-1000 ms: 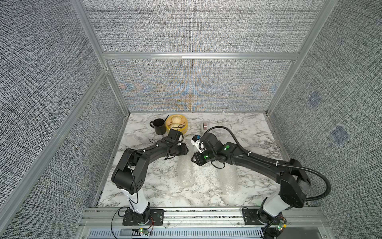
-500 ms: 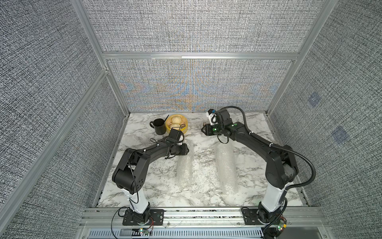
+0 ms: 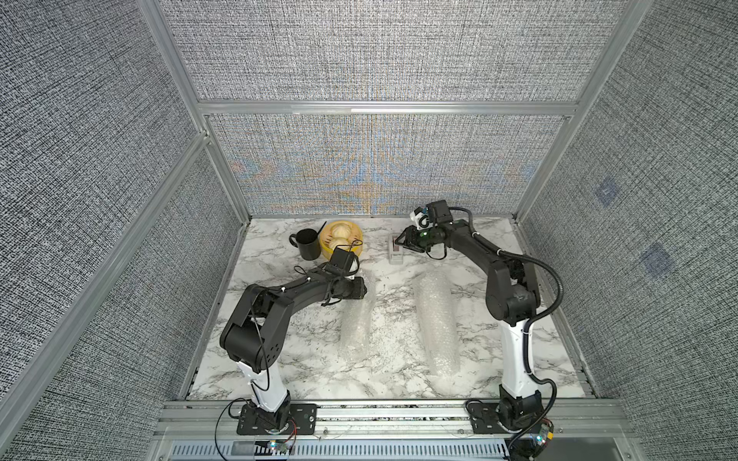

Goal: Wrap vases in bubble wrap
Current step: Wrap the vase in bubble wrap, then tear off the tape using the Tape Cutter.

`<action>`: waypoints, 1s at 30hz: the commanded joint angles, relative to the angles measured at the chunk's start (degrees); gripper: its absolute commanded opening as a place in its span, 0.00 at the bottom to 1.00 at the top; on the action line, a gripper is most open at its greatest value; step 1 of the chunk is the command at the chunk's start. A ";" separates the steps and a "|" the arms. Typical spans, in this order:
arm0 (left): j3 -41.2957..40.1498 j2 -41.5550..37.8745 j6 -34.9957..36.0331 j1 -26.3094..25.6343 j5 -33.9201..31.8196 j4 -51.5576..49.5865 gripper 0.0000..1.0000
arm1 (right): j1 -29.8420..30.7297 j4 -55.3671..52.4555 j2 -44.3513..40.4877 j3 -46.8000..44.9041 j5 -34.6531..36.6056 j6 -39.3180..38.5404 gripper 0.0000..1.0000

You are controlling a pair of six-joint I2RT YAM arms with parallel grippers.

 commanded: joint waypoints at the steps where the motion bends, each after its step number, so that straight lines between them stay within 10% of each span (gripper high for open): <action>1: 0.18 0.55 -0.12 -0.21 -1.01 -3.03 0.42 | -0.06 -4.10 2.57 3.28 -2.58 0.97 0.45; 30: -0.05 0.72 -0.36 -1.14 -2.14 -2.78 0.42 | -0.50 -0.54 10.72 4.37 -8.32 6.05 0.35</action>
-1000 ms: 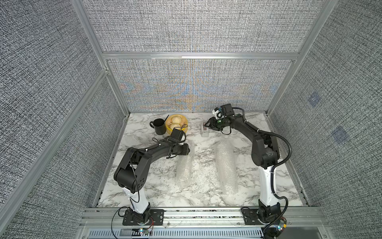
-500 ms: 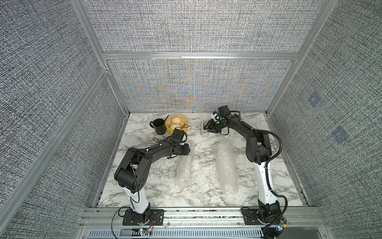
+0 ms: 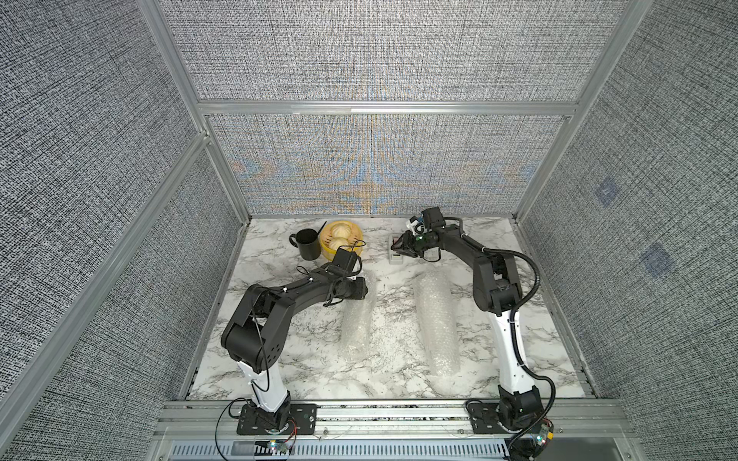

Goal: Wrap vases in bubble wrap
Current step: Tear off the tape using the Tape Cutter.

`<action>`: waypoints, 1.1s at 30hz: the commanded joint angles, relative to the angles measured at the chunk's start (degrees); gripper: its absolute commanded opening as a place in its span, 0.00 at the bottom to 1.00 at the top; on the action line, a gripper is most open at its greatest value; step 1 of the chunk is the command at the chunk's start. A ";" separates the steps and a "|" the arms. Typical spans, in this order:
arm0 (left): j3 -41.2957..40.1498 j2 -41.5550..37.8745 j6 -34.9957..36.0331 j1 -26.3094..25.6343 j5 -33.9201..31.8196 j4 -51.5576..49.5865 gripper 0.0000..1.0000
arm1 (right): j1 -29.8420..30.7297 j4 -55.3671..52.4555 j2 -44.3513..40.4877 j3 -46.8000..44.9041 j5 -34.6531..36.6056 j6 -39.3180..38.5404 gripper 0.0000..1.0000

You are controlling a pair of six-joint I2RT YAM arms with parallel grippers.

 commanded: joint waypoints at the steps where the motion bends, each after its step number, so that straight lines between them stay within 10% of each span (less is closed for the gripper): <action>1: -0.22 0.61 -0.15 -0.11 -0.40 -2.91 0.42 | 0.08 -3.66 -0.21 -1.47 -1.32 1.24 0.34; 33: 0.49 0.44 0.59 -0.45 0.04 -2.93 0.42 | -0.59 11.09 -2.94 -9.34 -6.53 10.33 0.07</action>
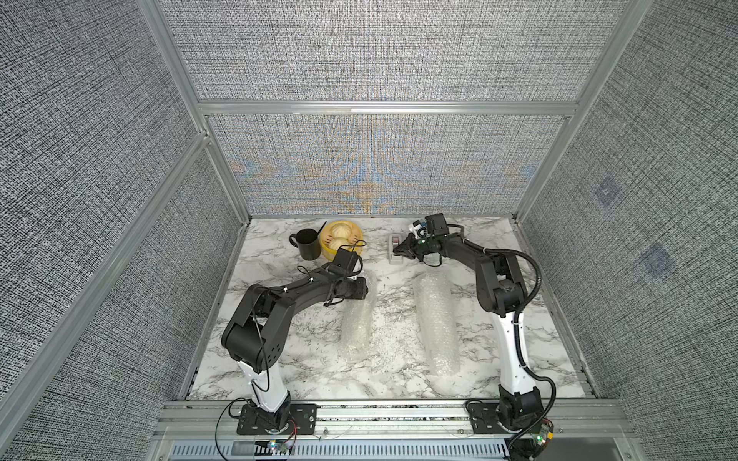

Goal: Wrap vases in bubble wrap
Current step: Tear off the tape using the Tape Cutter.

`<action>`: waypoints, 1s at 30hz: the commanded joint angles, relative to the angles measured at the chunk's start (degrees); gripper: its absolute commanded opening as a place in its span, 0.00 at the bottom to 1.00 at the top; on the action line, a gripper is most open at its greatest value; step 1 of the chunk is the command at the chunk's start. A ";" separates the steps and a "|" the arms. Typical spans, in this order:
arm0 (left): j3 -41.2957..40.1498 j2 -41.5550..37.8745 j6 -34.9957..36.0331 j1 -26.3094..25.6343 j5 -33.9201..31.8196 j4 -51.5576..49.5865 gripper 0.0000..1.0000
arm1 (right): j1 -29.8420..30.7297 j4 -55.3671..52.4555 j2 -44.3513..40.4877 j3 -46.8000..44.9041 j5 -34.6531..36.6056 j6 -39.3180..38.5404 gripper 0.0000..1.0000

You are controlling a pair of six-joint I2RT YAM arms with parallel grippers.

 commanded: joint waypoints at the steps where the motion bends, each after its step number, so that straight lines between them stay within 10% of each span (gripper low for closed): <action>1: 0.19 0.47 0.30 -0.13 0.27 -2.67 0.42 | 0.15 -1.05 -0.50 0.01 -2.76 1.49 0.05; 30: -1.00 0.11 -0.52 -0.30 0.19 -1.76 0.41 | 2.38 -12.87 -7.64 -5.59 2.46 -10.45 0.00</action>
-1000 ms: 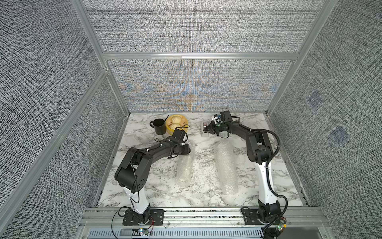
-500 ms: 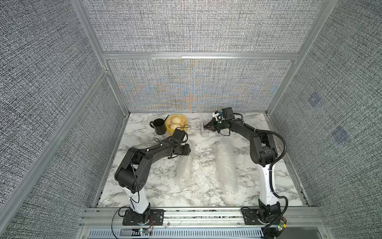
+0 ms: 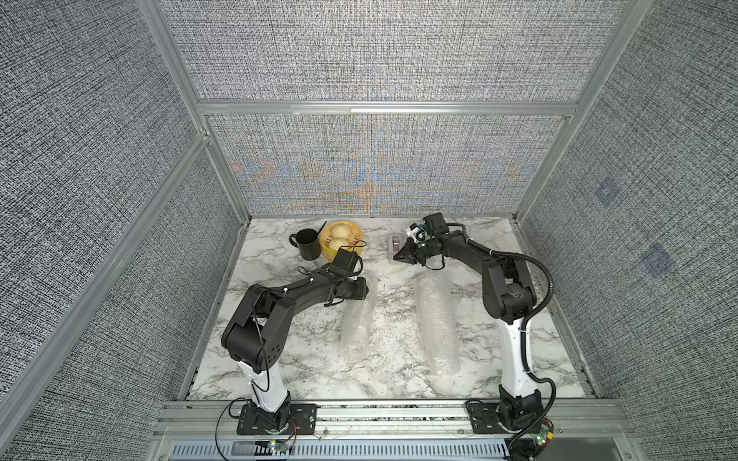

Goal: Wrap vases in bubble wrap
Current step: Tear off the tape using the Tape Cutter.

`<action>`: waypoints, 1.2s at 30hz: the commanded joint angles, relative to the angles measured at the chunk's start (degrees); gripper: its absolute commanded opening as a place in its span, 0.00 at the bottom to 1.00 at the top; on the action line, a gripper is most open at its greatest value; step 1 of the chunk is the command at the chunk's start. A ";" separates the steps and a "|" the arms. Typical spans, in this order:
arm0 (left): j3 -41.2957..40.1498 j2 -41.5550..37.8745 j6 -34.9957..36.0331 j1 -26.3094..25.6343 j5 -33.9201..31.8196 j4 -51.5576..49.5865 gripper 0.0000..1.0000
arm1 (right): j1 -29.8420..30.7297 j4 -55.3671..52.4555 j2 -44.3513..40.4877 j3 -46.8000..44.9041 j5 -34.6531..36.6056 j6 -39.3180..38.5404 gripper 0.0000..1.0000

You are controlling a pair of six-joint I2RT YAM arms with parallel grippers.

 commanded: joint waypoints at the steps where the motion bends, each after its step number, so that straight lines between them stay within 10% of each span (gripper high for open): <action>1: -0.35 0.22 -0.23 -0.15 0.25 -2.63 0.41 | 0.24 -2.83 0.22 -0.16 0.84 -1.74 0.00; 23: -0.40 0.13 0.24 -0.28 0.25 -3.03 0.41 | -0.85 -8.25 5.77 5.13 12.69 -6.78 0.00; 36: 0.57 -0.09 6.54 -0.37 4.10 -3.23 0.41 | 0.23 -3.46 -16.06 -8.29 -0.35 -9.56 0.00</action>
